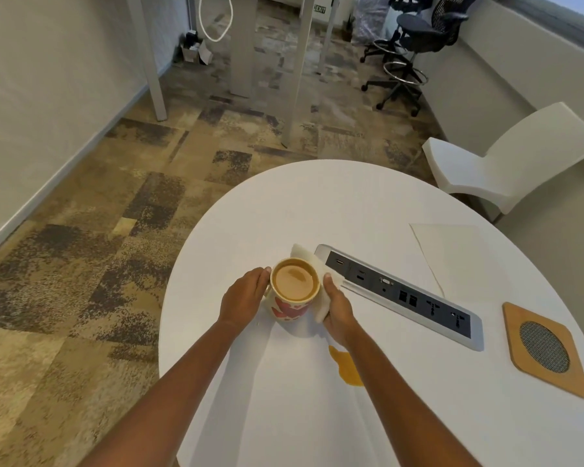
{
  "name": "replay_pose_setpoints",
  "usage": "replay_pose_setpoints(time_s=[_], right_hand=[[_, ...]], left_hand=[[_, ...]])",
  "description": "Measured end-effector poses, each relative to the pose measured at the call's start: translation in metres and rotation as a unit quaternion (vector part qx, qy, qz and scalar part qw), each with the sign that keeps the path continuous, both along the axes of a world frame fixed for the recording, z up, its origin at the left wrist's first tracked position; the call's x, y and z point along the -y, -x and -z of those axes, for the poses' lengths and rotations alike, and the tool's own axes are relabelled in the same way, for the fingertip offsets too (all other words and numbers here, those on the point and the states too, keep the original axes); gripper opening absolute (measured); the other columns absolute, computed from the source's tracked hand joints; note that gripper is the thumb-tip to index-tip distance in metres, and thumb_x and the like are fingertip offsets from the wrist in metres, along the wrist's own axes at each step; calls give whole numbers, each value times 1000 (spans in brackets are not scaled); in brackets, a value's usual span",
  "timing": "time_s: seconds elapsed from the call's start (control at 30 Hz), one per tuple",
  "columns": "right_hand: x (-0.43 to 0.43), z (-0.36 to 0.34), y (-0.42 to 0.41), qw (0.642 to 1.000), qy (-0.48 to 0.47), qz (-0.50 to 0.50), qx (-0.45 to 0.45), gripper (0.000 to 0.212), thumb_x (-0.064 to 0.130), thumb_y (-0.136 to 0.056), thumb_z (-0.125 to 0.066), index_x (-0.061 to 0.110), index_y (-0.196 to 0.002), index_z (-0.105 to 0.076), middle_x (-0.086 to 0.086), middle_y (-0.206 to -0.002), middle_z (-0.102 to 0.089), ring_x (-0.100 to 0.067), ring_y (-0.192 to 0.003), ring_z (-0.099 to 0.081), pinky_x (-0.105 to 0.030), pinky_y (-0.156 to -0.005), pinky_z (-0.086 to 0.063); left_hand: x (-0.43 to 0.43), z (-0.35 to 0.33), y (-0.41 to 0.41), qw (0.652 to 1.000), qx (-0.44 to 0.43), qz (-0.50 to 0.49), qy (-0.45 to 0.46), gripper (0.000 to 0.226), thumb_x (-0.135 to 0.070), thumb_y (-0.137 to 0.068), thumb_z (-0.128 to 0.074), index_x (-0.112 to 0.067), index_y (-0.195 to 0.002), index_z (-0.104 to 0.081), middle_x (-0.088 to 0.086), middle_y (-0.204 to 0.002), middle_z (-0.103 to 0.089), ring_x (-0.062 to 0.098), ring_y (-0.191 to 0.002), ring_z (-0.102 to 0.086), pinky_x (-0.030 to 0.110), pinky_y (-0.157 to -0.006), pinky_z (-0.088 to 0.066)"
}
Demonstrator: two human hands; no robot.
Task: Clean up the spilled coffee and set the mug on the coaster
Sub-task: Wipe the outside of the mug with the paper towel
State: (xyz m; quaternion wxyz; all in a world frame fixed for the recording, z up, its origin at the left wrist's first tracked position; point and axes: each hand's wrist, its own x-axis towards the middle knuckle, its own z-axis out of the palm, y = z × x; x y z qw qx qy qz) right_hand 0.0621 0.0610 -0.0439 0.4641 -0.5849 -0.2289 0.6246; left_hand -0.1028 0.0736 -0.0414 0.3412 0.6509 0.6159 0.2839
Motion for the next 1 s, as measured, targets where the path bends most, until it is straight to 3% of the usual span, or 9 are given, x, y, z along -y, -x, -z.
replay_pose_setpoints(time_s=[0.1, 0.27, 0.37, 0.47, 0.53, 0.6, 0.9, 1.0], right_hand=[[23, 8, 13, 998, -10, 65, 5, 42, 31, -101, -28, 6, -125, -50, -20, -128, -56, -24, -108, -55, -37, -95, -44], [50, 16, 41, 986, 3, 166, 29, 41, 30, -100, -28, 8, -132, -43, 1, -90, -61, -10, -75, -55, -29, -70, -45], [57, 13, 64, 968, 48, 240, 50, 43, 29, -100, -32, 1, -129, -45, -14, -101, -60, -23, -75, -55, -22, -54, -44], [58, 8, 89, 951, 92, 293, 36, 45, 29, -99, -34, 0, -132, -43, -25, -123, -57, -32, -99, -54, -29, -73, -47], [54, -1, 103, 942, 112, 315, 19, 45, 30, -99, -34, 2, -134, -41, -23, -128, -54, -36, -111, -54, -39, -93, -46], [49, -9, 112, 934, 128, 334, 8, 44, 31, -99, -33, 4, -134, -40, -21, -130, -53, -38, -117, -52, -43, -103, -43], [33, -45, 116, 896, 190, 389, -96, 41, 27, -99, -37, 7, -135, -37, -17, -131, -51, -34, -120, -50, -41, -106, -38], [31, -59, 119, 886, 179, 401, -152, 36, 23, -98, -40, 9, -131, -38, -15, -116, -52, -33, -114, -51, -43, -106, -39]], left_hand=[[0, 1, 0, 1000, -2, 1, -5, 39, -28, -99, -29, -3, -88, -56, 17, -88, -66, 32, -81, -59, 33, -68, -40], [-1, 0, 0, 1000, -9, 1, -8, 39, -28, -99, -29, -2, -93, -57, 19, -90, -66, 34, -84, -59, 36, -70, -43], [-1, -1, 0, 1000, -14, 4, -7, 40, -29, -99, -29, -1, -92, -57, 20, -90, -66, 37, -85, -59, 38, -71, -44], [-2, -2, 1, 1000, -27, 12, -6, 40, -30, -99, -28, -3, -93, -57, 18, -92, -66, 35, -86, -59, 35, -69, -40], [-3, -3, 2, 999, -39, 18, -1, 41, -31, -99, -28, -4, -95, -58, 17, -95, -67, 34, -88, -60, 35, -73, -42], [-4, -3, 3, 998, -49, 26, 4, 42, -32, -99, -26, -4, -95, -58, 15, -95, -67, 33, -89, -60, 35, -73, -42], [-5, -4, 6, 996, -75, 50, -2, 45, -34, -100, -24, -7, -95, -59, 12, -98, -68, 30, -89, -60, 37, -78, -44], [-6, -4, 7, 996, -75, 56, -2, 44, -33, -99, -24, -7, -95, -59, 11, -97, -68, 30, -90, -60, 36, -77, -44]])
